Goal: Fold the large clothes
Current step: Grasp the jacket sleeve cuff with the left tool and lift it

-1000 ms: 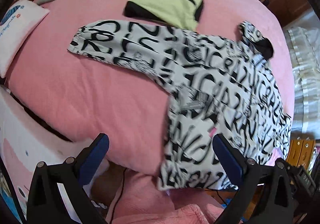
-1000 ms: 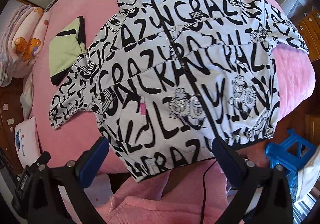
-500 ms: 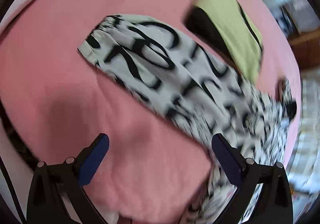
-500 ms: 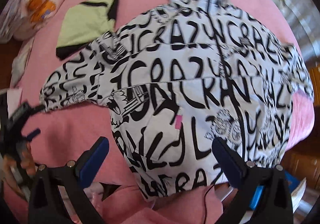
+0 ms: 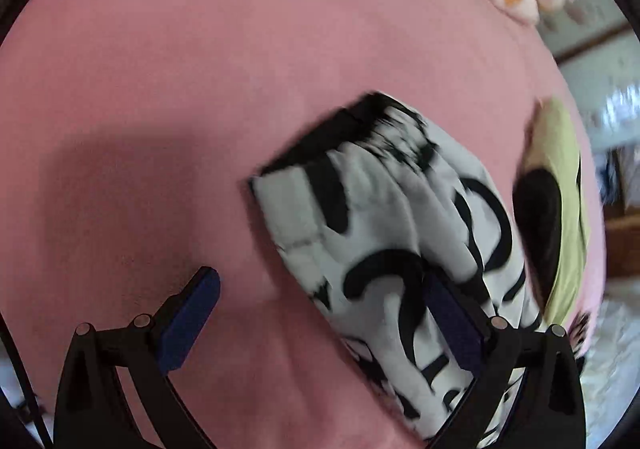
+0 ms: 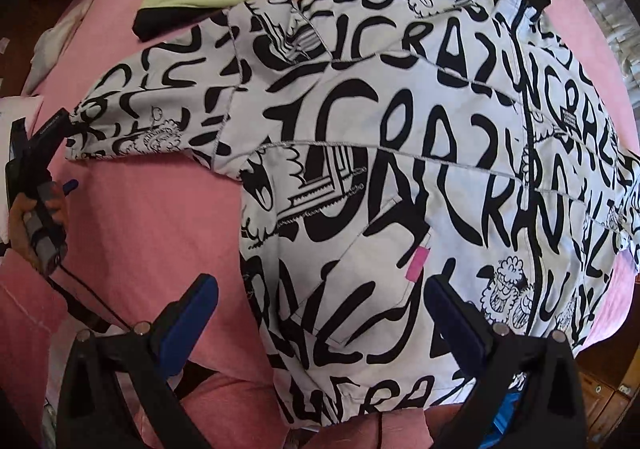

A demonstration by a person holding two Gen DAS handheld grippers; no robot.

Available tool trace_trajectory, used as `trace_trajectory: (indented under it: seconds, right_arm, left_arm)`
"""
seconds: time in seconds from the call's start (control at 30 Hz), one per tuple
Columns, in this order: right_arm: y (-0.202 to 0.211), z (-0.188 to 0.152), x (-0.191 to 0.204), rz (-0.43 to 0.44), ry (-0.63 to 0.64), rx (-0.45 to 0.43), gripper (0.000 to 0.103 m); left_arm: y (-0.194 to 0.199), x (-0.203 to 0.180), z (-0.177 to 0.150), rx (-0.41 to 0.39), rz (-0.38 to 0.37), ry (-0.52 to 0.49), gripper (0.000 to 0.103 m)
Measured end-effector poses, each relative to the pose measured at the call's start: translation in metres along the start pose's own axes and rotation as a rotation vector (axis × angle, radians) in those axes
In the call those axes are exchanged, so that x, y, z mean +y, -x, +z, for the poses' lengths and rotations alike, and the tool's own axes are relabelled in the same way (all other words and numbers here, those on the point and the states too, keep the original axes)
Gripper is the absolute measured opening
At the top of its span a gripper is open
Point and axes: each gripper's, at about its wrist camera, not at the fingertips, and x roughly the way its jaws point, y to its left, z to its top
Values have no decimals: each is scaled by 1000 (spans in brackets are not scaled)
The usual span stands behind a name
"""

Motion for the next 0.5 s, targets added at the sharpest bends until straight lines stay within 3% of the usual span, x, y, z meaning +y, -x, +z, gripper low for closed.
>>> trace_trajectory:
  seconds: [0.17, 0.37, 0.47, 0.5]
  right_arm:
    - [-11, 0, -9, -7, -53, 32, 103]
    - [-19, 7, -9, -5, -72, 29, 103]
    - [-20, 12, -7, 12, -86, 20, 103]
    - [-20, 13, -6, 14, -84, 18, 103]
  left_arm:
    - [-14, 7, 1, -26, -72, -4, 100]
    - [-27, -3, 9, -77, -102, -2, 88]
    - [-20, -13, 8, -93, -98, -2, 57]
    - [-19, -17, 8, -98, -117, 2, 41]
